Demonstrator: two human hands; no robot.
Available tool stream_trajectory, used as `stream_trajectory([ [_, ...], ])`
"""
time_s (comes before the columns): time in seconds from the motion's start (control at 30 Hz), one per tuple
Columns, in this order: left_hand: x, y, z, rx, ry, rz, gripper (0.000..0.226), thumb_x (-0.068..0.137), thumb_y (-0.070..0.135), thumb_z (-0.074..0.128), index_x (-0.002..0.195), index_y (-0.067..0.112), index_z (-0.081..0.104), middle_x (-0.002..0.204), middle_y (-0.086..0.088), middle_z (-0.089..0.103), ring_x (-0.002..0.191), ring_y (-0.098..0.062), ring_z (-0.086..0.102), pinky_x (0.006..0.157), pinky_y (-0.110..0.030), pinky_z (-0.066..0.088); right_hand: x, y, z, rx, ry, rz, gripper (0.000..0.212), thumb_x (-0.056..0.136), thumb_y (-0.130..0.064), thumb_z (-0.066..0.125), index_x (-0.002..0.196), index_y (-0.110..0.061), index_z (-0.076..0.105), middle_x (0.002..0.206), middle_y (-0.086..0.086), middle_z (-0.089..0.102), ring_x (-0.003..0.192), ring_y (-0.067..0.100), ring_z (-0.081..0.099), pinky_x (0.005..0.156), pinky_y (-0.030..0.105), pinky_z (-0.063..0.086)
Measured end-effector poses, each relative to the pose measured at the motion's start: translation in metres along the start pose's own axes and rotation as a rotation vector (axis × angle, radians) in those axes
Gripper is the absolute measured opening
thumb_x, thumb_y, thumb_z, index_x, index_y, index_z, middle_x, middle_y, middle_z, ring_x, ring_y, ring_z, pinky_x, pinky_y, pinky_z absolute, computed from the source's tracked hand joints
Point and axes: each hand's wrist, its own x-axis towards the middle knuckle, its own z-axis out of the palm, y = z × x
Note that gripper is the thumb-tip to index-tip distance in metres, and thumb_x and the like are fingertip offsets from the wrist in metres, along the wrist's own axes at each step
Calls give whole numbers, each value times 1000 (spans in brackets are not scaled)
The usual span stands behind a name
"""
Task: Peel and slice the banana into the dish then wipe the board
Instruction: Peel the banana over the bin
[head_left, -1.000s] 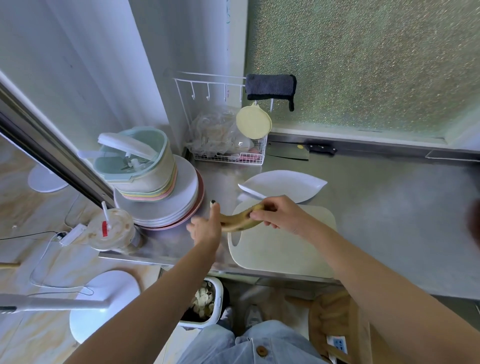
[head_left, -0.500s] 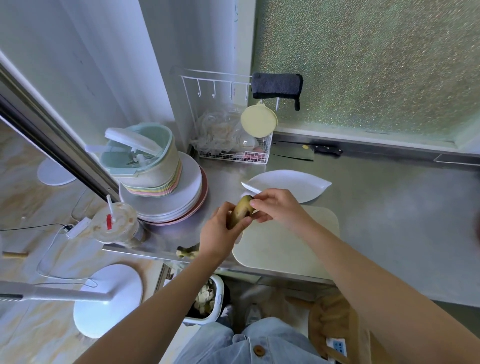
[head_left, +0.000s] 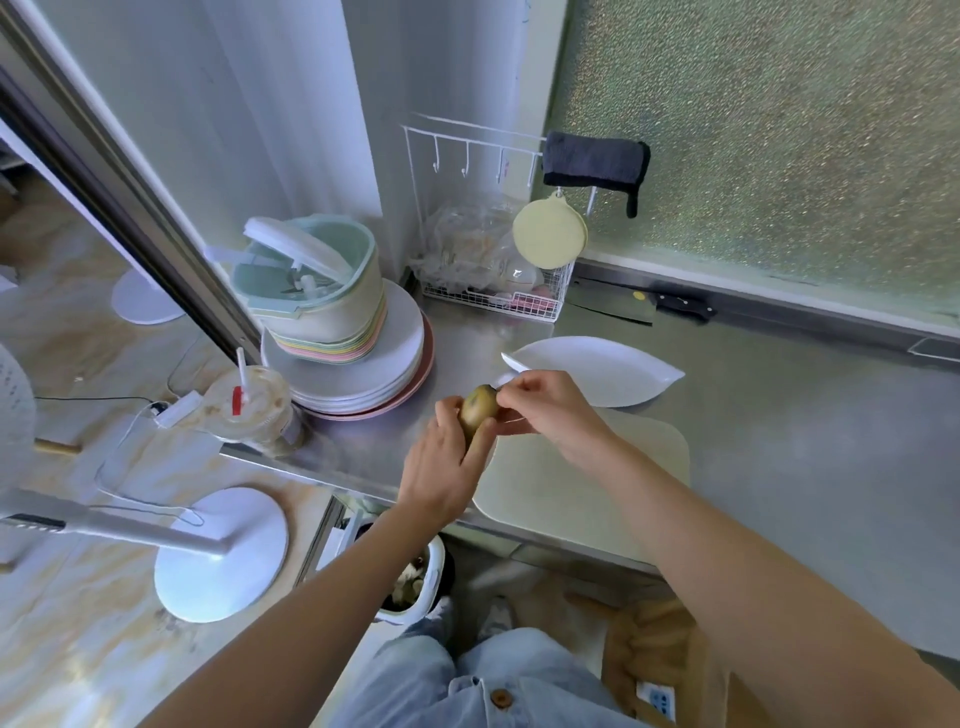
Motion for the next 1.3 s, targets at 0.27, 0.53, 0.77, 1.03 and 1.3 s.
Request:
stream_trajectory([
  [0.27,-7,-25,-14,-23,24,39,36,97,43,45,116,12,46,108,-6,53,102,-25,50,79,-36,40,-1,-2,21,-1,-63,-8,10,85,-5,62,84,0,70,79,15,71,74,23,72,74,31,59],
  [0.53,-22,-47,-33,78,76,-16,40,95,49,46,113,13,46,106,-4,52,99,-25,52,71,-34,40,6,3,62,-217,-9,-51,14,77,-7,63,81,-3,75,80,19,73,73,26,73,82,41,58],
  [0.77,-29,-55,-42,134,127,-28,41,93,52,47,111,14,45,103,-2,53,91,-24,54,65,-33,37,-1,9,85,-279,109,-187,11,71,-10,64,70,-6,74,66,19,70,64,31,70,68,42,61],
  [1.03,-34,-65,-49,-25,165,-93,39,86,49,62,107,19,49,108,3,57,92,-23,57,68,-36,46,-7,14,95,-118,42,-177,15,82,-6,62,88,-7,76,79,14,73,73,25,72,66,23,57],
  [1.3,-36,-69,-53,-185,149,-95,35,81,45,70,103,22,54,103,8,62,89,-13,56,70,-28,43,-8,16,93,-187,20,-256,10,85,-7,65,90,-5,74,78,14,73,66,22,72,68,28,59],
])
